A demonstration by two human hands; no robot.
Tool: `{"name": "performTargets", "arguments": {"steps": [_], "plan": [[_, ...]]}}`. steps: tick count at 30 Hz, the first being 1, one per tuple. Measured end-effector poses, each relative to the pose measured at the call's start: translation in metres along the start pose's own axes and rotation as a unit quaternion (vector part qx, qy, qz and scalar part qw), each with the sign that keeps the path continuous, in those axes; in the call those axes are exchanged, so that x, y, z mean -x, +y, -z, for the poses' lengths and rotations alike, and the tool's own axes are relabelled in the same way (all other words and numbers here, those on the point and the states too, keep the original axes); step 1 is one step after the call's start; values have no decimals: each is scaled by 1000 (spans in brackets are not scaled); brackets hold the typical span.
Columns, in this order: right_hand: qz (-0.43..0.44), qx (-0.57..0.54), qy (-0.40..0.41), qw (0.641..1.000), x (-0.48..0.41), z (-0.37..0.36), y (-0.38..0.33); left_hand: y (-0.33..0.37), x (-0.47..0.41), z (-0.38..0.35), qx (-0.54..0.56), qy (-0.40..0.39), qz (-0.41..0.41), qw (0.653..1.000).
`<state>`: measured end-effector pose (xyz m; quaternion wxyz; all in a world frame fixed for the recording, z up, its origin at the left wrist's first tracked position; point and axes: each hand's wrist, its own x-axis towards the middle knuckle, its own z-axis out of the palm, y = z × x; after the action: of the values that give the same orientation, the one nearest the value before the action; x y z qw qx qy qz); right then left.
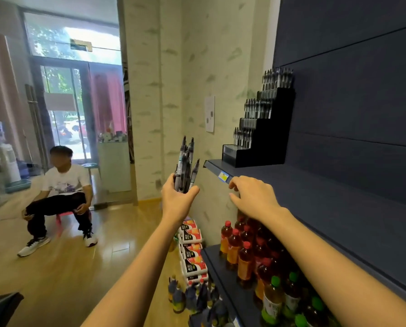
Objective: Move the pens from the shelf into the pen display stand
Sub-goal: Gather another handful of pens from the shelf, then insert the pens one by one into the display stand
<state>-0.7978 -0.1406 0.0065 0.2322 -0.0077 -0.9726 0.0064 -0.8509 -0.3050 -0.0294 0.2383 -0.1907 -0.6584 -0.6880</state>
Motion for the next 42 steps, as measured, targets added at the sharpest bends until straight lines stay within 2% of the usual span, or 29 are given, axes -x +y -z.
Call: {"name": "performTargets", "arguments": {"steps": [12, 27, 35, 42], "plan": [[-101, 15, 2, 995, -182, -86, 4, -129, -195, -29, 16, -102, -6, 995], [-175, 90, 63, 978, -337, -138, 71, -210, -357, -154, 139, -220, -19, 965], [-235, 148, 87, 957, -376, -143, 87, -237, -412, -199, 199, -284, 4, 938], [-319, 144, 122, 929, -407, -145, 81, -247, -446, -224, 274, -371, -15, 887]]}}
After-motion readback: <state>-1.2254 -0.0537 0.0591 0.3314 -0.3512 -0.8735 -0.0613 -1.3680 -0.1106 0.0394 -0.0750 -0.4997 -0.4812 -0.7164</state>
